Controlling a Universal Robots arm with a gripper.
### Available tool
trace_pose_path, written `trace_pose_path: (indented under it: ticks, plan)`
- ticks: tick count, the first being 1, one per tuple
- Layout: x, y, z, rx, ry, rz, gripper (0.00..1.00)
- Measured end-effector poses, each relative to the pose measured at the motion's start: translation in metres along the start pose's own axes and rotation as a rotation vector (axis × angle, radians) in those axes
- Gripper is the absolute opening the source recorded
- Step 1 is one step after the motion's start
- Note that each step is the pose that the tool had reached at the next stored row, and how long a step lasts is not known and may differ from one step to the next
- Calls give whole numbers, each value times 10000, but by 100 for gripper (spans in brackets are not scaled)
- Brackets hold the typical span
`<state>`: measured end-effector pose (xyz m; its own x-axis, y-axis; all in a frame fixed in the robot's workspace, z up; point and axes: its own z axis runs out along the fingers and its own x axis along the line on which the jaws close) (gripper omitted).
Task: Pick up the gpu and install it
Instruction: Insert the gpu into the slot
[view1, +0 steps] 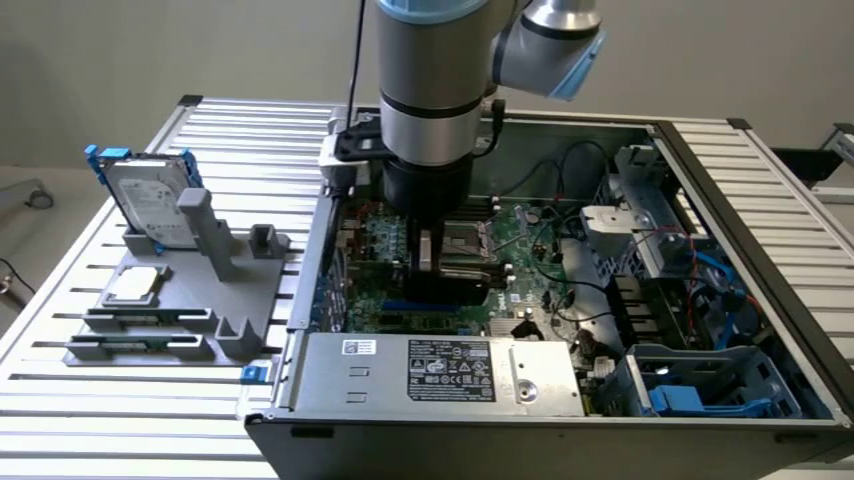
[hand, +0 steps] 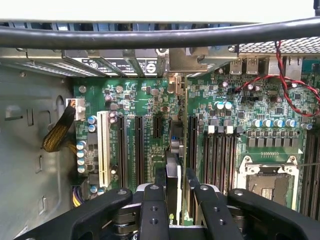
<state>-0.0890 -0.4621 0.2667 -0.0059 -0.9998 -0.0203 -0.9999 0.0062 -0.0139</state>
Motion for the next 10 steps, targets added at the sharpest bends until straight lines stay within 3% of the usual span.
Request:
trace_pose_path:
  ticks: [10]
  plan:
    - [1, 11, 21, -1, 2, 1, 26]
